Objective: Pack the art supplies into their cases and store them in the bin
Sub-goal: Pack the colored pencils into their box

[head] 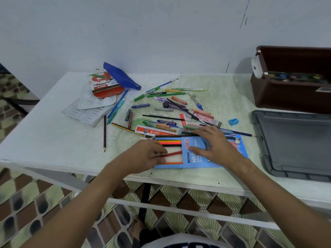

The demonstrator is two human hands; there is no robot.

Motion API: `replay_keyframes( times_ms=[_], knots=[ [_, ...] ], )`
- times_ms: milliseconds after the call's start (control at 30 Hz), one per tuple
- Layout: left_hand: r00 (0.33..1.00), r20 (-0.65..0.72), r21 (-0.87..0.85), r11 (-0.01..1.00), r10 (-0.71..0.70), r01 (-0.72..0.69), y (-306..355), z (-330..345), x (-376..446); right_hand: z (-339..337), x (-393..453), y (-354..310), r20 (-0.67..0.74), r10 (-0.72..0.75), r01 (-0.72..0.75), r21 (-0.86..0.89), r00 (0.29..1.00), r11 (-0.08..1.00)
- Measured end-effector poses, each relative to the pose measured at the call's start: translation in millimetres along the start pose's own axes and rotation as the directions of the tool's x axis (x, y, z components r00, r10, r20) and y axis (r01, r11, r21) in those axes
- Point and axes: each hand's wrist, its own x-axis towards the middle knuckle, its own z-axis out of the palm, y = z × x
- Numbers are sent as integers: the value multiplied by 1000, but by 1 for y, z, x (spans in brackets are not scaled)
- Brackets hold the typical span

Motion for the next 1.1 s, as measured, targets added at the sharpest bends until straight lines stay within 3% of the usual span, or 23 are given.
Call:
replay_keyframes(
  times_ms=[100, 200, 300, 467, 667, 867, 967, 1100],
  knots=[
    [996, 86, -54, 998, -35, 39, -14, -11, -7, -1, 0, -1, -2, 2, -2, 2, 1000, 1000],
    [992, 125, 12, 1000, -2, 1, -14, -11, -6, -2, 0, -3, -10, -1, 1, -4, 1000, 1000],
    [996, 62, 138, 988, 65, -73, -9, -7, -6, -1, 0, -2, -3, -5, 5, 0, 1000, 1000],
    [973, -120, 210, 963, 196, -168, -10, 5, -9, -9, 3, -5, 21, -11, 10, 34, 1000, 999],
    [942, -337, 174, 984, 11, 50, -10, 12, -2, -22, 15, -6, 62, -9, 5, 76, 998, 997],
    [930, -368, 197, 977, 0, 78, -11, 13, -3, -32, 19, -12, 112, 73, -91, 163, 991, 982],
    [890, -442, 28, 990, -110, 137, -3, 2, 2, -33, 19, -14, 93, 96, -113, 209, 991, 971],
    [841, -436, -129, 947, -322, 295, 10, -12, 18, -34, 22, -19, 37, 119, -124, 271, 992, 954]
  ],
)
